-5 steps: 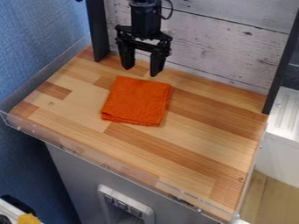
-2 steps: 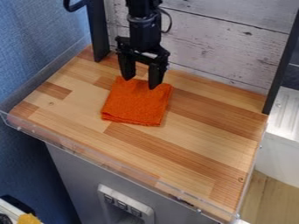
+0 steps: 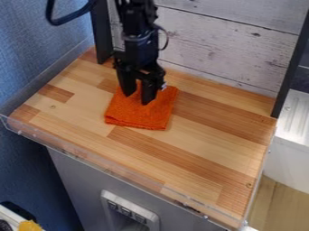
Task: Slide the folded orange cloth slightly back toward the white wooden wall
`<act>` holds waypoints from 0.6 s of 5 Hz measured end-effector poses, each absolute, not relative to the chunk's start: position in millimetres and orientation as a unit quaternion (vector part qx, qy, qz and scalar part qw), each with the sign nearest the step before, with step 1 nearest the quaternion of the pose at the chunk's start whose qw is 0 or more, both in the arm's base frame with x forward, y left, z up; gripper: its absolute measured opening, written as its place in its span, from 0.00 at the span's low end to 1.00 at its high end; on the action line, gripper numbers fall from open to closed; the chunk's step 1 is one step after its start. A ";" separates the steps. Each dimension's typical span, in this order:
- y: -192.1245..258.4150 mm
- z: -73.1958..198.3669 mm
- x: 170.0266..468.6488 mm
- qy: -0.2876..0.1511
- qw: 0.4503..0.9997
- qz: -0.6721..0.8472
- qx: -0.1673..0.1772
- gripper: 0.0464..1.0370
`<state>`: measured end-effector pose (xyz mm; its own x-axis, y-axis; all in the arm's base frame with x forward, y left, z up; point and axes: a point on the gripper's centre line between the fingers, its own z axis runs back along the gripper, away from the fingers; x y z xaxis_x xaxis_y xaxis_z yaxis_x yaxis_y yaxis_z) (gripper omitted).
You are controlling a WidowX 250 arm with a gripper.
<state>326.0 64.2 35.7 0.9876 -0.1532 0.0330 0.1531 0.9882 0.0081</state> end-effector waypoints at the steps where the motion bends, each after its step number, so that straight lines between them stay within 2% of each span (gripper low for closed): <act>1: 65.2 27.3 319.2 -0.017 0.996 -0.088 0.006 0.33; 2: 66.1 26.8 321.0 -0.025 0.995 -0.099 0.008 0.11; 3: 68.4 23.1 322.4 -0.024 0.994 -0.107 0.008 0.02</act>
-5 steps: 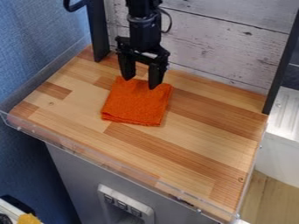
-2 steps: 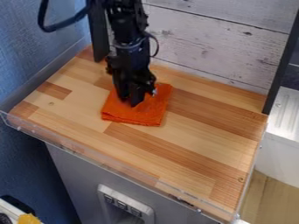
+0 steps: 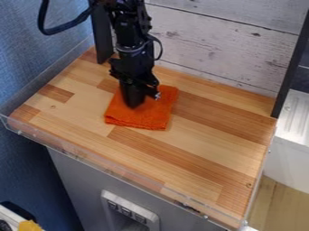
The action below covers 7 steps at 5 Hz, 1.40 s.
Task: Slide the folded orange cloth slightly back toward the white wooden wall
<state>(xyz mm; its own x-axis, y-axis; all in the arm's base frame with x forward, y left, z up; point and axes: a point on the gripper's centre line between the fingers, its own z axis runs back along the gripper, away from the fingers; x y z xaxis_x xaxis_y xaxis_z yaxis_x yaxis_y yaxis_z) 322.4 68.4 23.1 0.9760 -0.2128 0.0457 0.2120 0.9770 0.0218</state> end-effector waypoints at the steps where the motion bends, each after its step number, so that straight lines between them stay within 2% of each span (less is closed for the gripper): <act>1: 68.9 21.7 329.2 -0.018 0.994 -0.106 0.003 0.01; 4: 71.8 19.6 345.5 0.013 0.996 -0.093 -0.007 0.01; 7: 71.5 19.0 355.5 0.012 0.999 -0.044 0.003 0.01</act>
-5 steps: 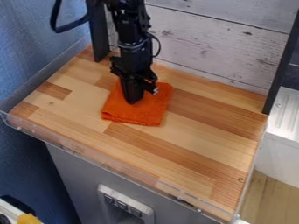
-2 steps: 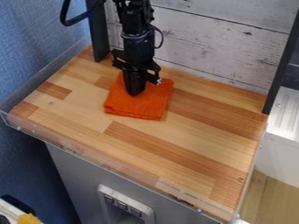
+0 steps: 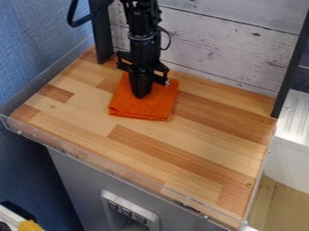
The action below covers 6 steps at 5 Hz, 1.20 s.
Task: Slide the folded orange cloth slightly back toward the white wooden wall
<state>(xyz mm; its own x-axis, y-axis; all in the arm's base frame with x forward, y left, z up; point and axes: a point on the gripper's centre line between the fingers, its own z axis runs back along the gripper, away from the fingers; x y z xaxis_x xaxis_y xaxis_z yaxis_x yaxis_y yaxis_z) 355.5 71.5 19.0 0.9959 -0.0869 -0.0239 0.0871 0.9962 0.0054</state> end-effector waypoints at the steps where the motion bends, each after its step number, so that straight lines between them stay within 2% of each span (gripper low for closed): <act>1: 69.9 22.2 360.1 0.006 0.999 -0.032 0.009 0.01; 3: 63.2 22.5 364.5 -0.005 1.000 -0.012 0.013 0.04; 4: 61.6 22.8 359.3 0.012 1.000 -0.004 0.008 0.19; 5: 59.3 38.2 355.3 0.014 1.000 -0.002 0.003 0.45; 6: 56.6 67.7 350.0 0.001 1.000 0.000 -0.001 0.75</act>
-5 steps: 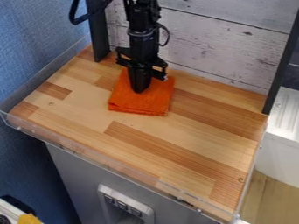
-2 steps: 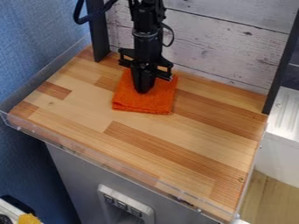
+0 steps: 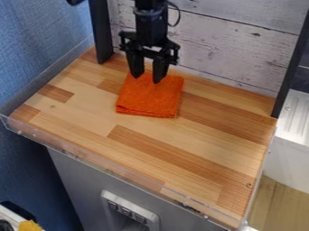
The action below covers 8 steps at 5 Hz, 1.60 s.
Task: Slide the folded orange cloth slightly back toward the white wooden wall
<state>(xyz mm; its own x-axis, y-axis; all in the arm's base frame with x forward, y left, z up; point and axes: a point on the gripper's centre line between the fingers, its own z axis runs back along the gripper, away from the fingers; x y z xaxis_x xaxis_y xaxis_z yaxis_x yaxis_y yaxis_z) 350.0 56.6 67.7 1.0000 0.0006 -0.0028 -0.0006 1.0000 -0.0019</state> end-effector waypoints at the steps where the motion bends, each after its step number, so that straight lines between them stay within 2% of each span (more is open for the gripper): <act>1: 53.6 89.7 341.0 -0.005 1.000 0.002 -0.005 0.96; 3: 49.8 119.3 327.0 -0.013 1.000 0.007 -0.008 0.96; 6: 39.2 120.2 321.8 0.007 1.000 0.000 -0.002 0.96; 8: 27.3 128.8 324.0 -0.010 1.000 0.001 0.007 0.96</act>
<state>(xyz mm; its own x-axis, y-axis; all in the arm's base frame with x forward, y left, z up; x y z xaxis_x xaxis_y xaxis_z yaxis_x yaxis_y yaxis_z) 324.0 27.3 128.8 0.9998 0.0011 0.0205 -0.0014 0.9999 0.0134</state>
